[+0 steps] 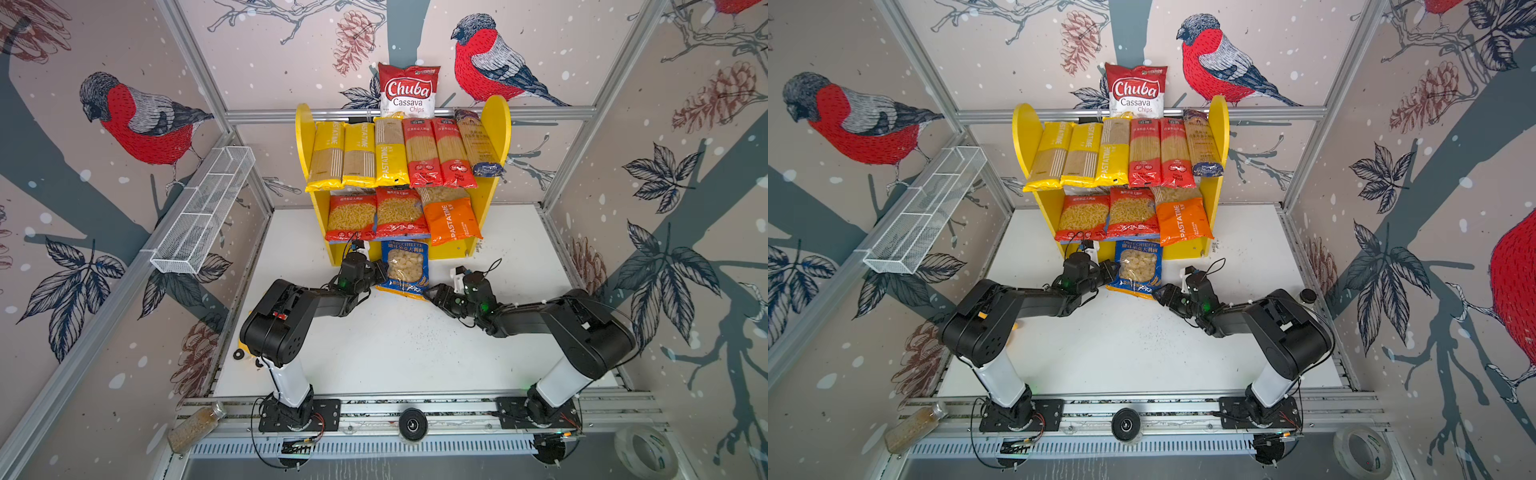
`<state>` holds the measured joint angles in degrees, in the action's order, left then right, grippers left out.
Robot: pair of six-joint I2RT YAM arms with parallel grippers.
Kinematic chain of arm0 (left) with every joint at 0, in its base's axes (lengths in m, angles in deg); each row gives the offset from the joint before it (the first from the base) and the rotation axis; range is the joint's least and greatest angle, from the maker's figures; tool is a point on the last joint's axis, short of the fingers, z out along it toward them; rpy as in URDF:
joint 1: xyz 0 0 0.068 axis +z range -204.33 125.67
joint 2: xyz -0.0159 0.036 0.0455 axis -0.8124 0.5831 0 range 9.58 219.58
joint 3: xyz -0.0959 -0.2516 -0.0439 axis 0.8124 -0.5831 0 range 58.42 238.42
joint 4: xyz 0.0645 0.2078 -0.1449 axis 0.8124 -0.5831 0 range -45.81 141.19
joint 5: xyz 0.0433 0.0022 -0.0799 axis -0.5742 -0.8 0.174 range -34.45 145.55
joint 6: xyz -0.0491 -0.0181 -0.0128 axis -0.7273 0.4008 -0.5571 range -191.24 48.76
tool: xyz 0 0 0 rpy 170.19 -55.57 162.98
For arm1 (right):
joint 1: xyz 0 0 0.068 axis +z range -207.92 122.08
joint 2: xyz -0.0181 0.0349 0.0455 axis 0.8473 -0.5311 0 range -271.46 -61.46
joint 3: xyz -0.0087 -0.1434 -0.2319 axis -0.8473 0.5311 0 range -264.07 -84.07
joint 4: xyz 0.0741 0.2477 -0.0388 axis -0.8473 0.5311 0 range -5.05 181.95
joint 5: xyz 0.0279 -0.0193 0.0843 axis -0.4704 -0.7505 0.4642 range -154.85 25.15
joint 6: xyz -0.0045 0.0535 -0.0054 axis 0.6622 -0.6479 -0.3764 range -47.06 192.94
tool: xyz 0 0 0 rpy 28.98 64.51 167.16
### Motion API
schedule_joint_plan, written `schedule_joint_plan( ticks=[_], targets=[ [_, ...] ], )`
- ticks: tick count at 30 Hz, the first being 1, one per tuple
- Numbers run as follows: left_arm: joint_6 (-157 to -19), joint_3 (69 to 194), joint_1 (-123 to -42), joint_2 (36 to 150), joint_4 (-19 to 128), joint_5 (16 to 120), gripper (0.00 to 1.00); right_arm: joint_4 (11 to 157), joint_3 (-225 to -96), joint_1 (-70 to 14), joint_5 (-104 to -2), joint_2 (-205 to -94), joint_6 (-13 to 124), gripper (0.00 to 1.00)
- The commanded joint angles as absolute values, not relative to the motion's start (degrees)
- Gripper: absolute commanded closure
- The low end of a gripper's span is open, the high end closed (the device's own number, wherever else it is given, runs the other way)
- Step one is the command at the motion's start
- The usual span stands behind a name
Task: Arrange pasta packages on shelves
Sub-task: Place the pasta bag on the shelf.
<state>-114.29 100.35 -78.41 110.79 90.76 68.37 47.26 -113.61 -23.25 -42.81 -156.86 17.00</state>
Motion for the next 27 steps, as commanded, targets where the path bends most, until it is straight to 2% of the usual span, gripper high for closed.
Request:
schedule_joint_plan(
  ticks=[1,6,9,19,22,27],
  targets=[
    [-114.58,101.35,-78.15,111.34,96.80,66.83,1.00,42.80,-114.86,-22.65,-39.36,-158.66,14.70,0.37],
    [-113.55,102.74,-77.79,111.80,94.70,68.77,1.00,41.39,-120.31,-23.22,-40.39,-163.54,15.22,0.67],
    [-113.17,102.05,-76.48,111.02,93.20,69.75,0.96,39.31,-122.94,-24.45,-40.92,-165.26,14.33,0.81],
    [-113.16,98.93,-73.93,107.83,92.58,71.78,0.72,40.57,-132.90,-25.73,-43.31,-171.04,14.02,0.91],
    [-113.14,96.75,-73.93,106.74,92.54,71.88,0.66,36.52,-133.16,-25.93,-44.01,-173.90,10.35,0.95],
    [-113.25,93.31,-73.93,104.25,92.77,72.40,0.52,28.12,-130.52,-25.32,-48.45,-175.19,5.83,1.00]
  ],
)
